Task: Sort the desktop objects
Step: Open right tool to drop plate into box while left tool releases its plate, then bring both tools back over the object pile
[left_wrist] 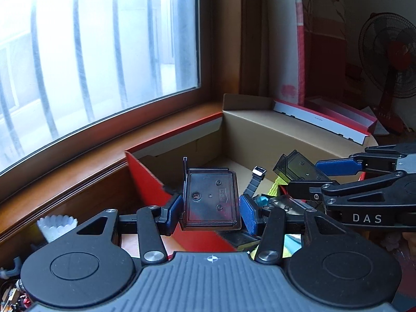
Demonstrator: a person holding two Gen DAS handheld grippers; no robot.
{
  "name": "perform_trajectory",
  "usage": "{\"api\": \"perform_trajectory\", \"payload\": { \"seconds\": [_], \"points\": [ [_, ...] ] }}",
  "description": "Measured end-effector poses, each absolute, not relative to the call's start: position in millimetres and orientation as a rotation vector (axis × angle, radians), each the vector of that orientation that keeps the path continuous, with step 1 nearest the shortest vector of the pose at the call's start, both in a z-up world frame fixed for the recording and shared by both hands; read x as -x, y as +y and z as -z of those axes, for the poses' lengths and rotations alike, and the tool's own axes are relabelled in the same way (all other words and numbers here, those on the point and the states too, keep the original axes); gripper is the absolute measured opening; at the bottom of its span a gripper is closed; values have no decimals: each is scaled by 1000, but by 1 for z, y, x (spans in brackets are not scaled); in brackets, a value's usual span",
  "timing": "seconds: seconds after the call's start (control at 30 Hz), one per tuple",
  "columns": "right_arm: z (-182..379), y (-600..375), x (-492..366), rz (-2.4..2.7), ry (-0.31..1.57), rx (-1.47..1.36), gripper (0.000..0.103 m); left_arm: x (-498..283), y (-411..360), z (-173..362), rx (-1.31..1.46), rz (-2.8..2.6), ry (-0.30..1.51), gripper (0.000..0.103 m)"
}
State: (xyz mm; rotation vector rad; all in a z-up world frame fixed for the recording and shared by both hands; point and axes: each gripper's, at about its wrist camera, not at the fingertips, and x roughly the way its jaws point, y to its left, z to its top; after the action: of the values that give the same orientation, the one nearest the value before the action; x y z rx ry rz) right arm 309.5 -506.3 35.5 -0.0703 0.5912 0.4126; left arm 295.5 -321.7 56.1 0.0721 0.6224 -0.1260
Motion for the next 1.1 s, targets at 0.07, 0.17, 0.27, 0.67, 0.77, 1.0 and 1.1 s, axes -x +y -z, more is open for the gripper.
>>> {"api": "perform_trajectory", "payload": {
  "seconds": [0.07,0.17,0.27,0.67,0.77,1.0,1.1],
  "points": [
    [-32,-513,-314,-394,598,63,53,-302,-327,-54,-77,136,630,49],
    [-28,-522,-319,-370,606,53,53,-308,-334,-52,-88,148,635,49],
    [-26,-529,-322,-351,608,43,53,-312,-338,-50,-93,158,642,49],
    [-16,-536,-334,-292,631,25,57,-316,-345,-40,-107,177,668,50],
    [-16,-532,-334,-298,632,29,59,-313,-342,-40,-100,166,668,54],
    [-18,-522,-329,-323,624,43,62,-291,-328,-45,-72,135,646,66],
    [-22,-517,-322,-334,618,50,66,-279,-319,-46,-71,103,636,70]
  ]
}}
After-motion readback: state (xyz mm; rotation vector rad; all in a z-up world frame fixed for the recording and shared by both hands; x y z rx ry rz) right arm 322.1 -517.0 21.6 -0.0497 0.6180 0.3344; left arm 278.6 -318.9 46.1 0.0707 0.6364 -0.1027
